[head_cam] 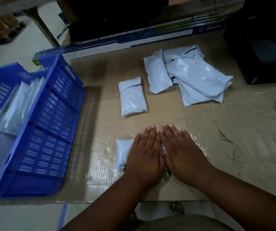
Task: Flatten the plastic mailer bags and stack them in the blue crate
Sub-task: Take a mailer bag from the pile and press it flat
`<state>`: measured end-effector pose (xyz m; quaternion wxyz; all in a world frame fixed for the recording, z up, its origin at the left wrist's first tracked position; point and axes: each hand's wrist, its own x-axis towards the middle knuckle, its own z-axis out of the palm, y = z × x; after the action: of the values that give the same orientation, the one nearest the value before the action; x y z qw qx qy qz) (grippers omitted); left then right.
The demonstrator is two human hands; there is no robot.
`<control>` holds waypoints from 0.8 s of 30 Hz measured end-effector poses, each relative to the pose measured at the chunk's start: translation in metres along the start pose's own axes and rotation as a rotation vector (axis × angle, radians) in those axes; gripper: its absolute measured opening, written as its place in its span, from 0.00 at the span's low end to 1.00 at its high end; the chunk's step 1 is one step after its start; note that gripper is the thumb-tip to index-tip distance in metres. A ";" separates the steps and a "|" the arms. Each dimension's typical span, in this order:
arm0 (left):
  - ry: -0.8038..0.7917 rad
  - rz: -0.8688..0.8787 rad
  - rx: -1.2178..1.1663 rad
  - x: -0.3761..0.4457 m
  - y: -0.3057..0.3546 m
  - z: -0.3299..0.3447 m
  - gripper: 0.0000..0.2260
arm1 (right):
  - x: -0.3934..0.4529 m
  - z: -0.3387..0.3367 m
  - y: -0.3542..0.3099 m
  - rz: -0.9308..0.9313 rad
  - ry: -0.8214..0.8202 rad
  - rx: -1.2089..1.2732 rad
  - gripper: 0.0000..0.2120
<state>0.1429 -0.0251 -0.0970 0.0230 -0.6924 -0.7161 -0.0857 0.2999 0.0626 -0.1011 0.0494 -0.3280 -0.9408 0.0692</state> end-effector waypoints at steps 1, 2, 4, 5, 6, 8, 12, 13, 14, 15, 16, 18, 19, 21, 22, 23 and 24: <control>0.003 -0.006 -0.018 0.000 -0.001 0.002 0.29 | 0.000 0.000 0.000 -0.002 0.002 0.000 0.32; 0.007 -0.008 -0.034 0.000 -0.001 0.004 0.29 | 0.000 0.000 0.000 -0.003 0.002 0.003 0.32; 0.011 -0.008 -0.064 -0.001 -0.003 0.006 0.29 | 0.000 -0.001 0.000 -0.007 -0.002 0.004 0.32; 0.014 -0.009 -0.070 -0.001 -0.003 0.006 0.29 | 0.001 -0.001 0.000 -0.011 0.002 0.001 0.31; 0.016 -0.008 -0.076 0.000 -0.004 0.007 0.29 | 0.001 -0.001 0.000 -0.013 0.006 0.001 0.31; 0.021 -0.001 -0.081 0.000 -0.005 0.008 0.29 | 0.002 -0.001 0.000 -0.017 0.014 0.004 0.31; 0.016 0.012 -0.086 -0.001 -0.006 0.007 0.28 | 0.001 -0.004 0.000 -0.008 0.000 -0.023 0.31; 0.013 0.024 -0.088 -0.001 -0.007 0.005 0.28 | 0.001 -0.007 -0.001 -0.004 -0.002 -0.028 0.31; 0.008 0.034 -0.083 -0.002 -0.008 0.004 0.28 | 0.000 -0.008 -0.002 0.001 -0.005 -0.035 0.30; 0.009 0.040 -0.073 -0.001 -0.008 0.001 0.28 | 0.001 -0.011 -0.003 0.004 0.002 -0.045 0.30; 0.007 0.042 -0.063 -0.001 -0.008 -0.002 0.28 | 0.002 -0.014 -0.004 0.004 0.015 -0.054 0.30; 0.006 0.025 -0.025 -0.004 -0.009 -0.013 0.28 | 0.006 -0.024 -0.009 0.004 0.071 -0.060 0.29; 0.019 0.018 0.001 -0.007 -0.011 -0.019 0.29 | 0.008 -0.029 -0.013 -0.005 0.096 -0.055 0.29; 0.043 0.002 0.043 -0.015 -0.016 -0.028 0.29 | 0.014 -0.032 -0.026 -0.041 0.118 -0.034 0.28; 0.047 -0.005 0.062 -0.018 -0.019 -0.031 0.29 | 0.018 -0.029 -0.031 -0.057 0.118 -0.030 0.28; 0.046 -0.009 0.083 -0.021 -0.024 -0.029 0.29 | 0.020 -0.023 -0.036 -0.071 0.110 -0.032 0.28; 0.033 -0.008 0.095 -0.023 -0.027 -0.027 0.29 | 0.022 -0.016 -0.040 -0.080 0.092 -0.038 0.28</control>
<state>0.1148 -0.0525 -0.0765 0.0675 -0.6861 -0.7216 -0.0633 0.2607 0.0464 -0.0783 0.0891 -0.2937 -0.9511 0.0342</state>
